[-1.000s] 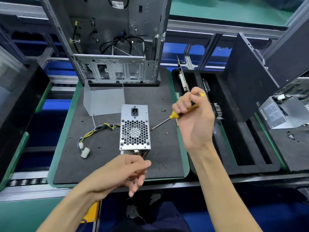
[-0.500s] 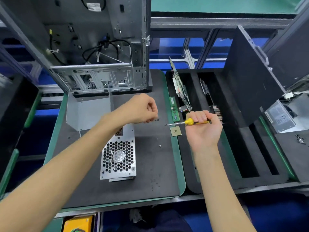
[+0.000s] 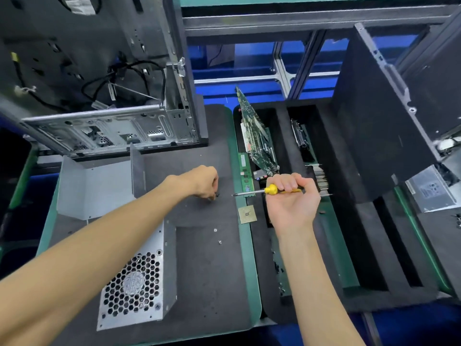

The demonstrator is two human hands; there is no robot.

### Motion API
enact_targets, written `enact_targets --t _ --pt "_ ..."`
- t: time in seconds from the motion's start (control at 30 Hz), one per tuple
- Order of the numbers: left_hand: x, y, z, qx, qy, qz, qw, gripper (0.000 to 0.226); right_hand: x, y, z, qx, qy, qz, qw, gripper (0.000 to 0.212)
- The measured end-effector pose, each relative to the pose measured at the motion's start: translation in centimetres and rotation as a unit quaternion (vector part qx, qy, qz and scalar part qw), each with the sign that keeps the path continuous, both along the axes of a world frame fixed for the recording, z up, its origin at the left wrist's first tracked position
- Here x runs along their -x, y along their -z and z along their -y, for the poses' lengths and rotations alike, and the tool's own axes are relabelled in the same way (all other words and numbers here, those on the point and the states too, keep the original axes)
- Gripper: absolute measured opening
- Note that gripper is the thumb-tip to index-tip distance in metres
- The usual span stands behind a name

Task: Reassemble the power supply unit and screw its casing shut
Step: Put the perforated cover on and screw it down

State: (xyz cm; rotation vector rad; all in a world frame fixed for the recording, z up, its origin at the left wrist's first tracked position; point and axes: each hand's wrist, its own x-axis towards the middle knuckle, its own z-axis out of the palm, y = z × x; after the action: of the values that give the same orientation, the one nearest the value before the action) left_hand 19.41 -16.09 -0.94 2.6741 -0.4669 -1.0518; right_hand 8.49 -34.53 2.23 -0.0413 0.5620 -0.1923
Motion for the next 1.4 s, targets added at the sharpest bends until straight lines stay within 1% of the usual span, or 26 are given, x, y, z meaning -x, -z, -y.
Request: enact_targets --t 0.03,0.13,0.23,0.33,0.4,0.47,0.53,0.6,0.67,0.7,0.77,0.9,1.0,1.1,1.3,1.4 --pt "-0.1 0.2 0.1 0.0 0.0 0.004 1.0 0.005 -0.3 0.1 0.1 0.001 0.0 -0.003 1.0 0.021" --pt "-0.3 0.4 0.1 0.007 -0.007 0.004 1.0 0.021 -0.8 0.3 0.3 -0.003 -0.001 -0.007 1.0 0.022" --pt "-0.4 -0.1 -0.1 0.033 -0.042 -0.012 0.998 0.022 -1.0 0.3 0.4 -0.009 -0.004 -0.01 1.0 0.022" --pt "-0.2 -1.6 -0.6 0.098 -0.118 -0.022 0.988 0.016 -1.0 0.2 0.4 -0.015 -0.011 -0.01 1.0 0.026" --pt "0.5 -3.2 -1.2 0.172 -0.162 -0.028 0.971 0.013 -1.0 0.0 0.1 -0.016 -0.017 -0.005 1.0 0.027" --pt "2.0 -5.1 -1.9 0.265 -0.207 -0.05 0.94 0.011 -1.0 -0.3 -0.3 -0.015 -0.016 0.002 1.0 0.027" --pt "4.1 -6.7 -2.5 0.358 -0.263 -0.08 0.892 0.01 -0.9 -0.7 -0.7 -0.015 -0.008 0.014 1.0 0.028" --pt "6.3 -7.8 -3.1 0.429 -0.312 -0.104 0.841 0.011 -0.9 -1.1 -1.1 -0.01 -0.003 0.03 0.999 0.026" --pt "8.3 -8.5 -3.6 0.477 -0.354 -0.124 0.795 0.015 -0.8 -1.7 -1.7 -0.001 -0.001 0.047 0.999 0.023" --pt "9.1 -8.7 -3.9 0.494 -0.368 -0.128 0.777 0.017 -0.7 -1.9 -2.0 0.004 -0.001 0.054 0.999 0.023" --pt "10.4 -9.1 -4.5 0.515 -0.383 -0.126 0.756 0.02 -0.5 -2.5 -2.6 0.016 -0.003 0.065 0.998 0.024" --pt "12.2 -10.3 -5.5 0.535 -0.393 -0.095 0.742 0.02 0.6 -3.5 -4.1 0.041 -0.022 0.069 0.997 0.025" --pt "13.2 -11.2 -6.2 0.53 -0.401 -0.046 0.746 0.009 1.6 -4.4 -5.2 0.049 -0.026 0.078 0.995 0.024" --pt "14.5 -11.6 -7.3 0.517 -0.409 -0.008 0.752 0.013 2.7 -5.3 -6.4 0.06 -0.027 0.094 0.993 0.024" --pt "17.2 -12.2 -9.8 0.523 -0.406 0.001 0.75 0.01 5.0 -6.8 -9.2 0.087 -0.041 0.108 0.989 0.028" --pt "18.3 -12.4 -11.2 0.532 -0.424 -0.005 0.733 0.009 6.1 -7.2 -10.8 0.112 -0.046 0.126 0.985 0.026"
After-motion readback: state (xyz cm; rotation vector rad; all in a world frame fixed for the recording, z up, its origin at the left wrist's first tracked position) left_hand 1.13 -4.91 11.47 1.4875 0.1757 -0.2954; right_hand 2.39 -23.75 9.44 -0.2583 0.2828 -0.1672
